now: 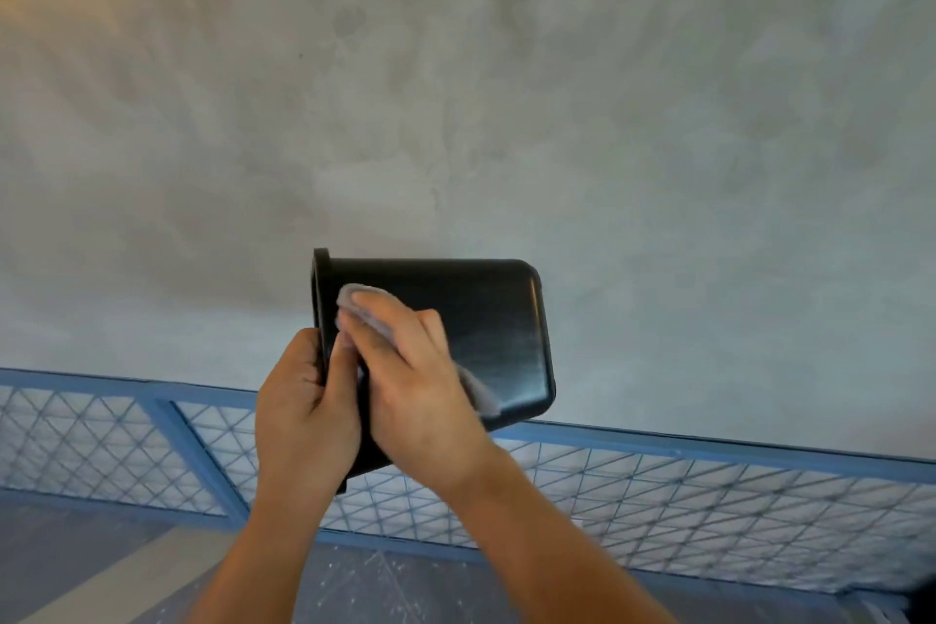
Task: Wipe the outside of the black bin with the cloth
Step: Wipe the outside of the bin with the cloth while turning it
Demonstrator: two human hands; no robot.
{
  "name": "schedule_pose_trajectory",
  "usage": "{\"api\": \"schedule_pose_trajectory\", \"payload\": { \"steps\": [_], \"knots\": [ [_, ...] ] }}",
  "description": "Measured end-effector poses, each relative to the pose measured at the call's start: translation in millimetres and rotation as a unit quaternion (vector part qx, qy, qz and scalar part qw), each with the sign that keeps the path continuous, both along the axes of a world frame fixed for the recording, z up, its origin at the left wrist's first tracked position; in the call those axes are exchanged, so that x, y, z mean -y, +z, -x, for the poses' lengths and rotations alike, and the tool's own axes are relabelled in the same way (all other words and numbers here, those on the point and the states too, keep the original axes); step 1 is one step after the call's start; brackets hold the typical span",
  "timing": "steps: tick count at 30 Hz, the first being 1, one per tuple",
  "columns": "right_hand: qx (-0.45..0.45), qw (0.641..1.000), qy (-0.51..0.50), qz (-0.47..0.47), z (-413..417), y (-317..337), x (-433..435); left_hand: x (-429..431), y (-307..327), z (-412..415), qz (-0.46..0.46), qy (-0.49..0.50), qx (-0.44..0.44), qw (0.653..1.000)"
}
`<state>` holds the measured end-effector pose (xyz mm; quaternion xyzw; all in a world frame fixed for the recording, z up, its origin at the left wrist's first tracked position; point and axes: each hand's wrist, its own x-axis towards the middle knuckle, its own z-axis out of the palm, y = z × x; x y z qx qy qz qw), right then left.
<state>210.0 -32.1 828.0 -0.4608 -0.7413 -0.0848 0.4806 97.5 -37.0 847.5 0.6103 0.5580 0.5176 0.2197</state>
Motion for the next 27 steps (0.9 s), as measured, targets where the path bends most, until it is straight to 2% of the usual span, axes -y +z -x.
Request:
{"api": "schedule_pose_trajectory", "payload": {
  "steps": [1,3,5,7,8,11,14,17,21,25,27],
  "knots": [
    [0.021,1.000,0.000,-0.006,0,2,0,-2,0,2,-0.004,-0.002,-0.004,1.000],
    [-0.004,0.999,-0.033,-0.033,-28,10,-5,-9,4,16,0.008,0.004,-0.009,1.000],
    [-0.083,0.990,-0.084,-0.081,-66,16,-7,-22,8,38,0.056,0.029,0.003,0.998],
    [-0.180,0.970,-0.141,-0.084,-99,23,-4,-37,6,61,0.100,0.050,0.047,0.993],
    [-0.229,0.958,-0.157,-0.065,-111,26,0,-42,3,70,0.115,0.063,0.056,0.990],
    [-0.371,0.913,-0.162,0.046,-125,30,8,-49,-12,86,0.120,0.095,0.004,0.988],
    [-0.440,0.869,-0.095,0.205,-118,21,8,-47,-19,83,0.116,0.089,0.016,0.989],
    [-0.424,0.857,-0.068,0.283,-108,11,3,-45,-24,76,0.119,0.059,0.061,0.989],
    [-0.438,0.863,-0.075,0.240,-99,21,-2,-42,-23,63,0.108,0.040,0.049,0.992],
    [-0.366,0.907,-0.059,0.201,-95,23,7,-45,-21,59,0.104,0.050,0.065,0.991],
    [-0.357,0.905,-0.096,0.212,-104,17,5,-47,-21,62,0.105,0.038,0.095,0.989]
  ]
}}
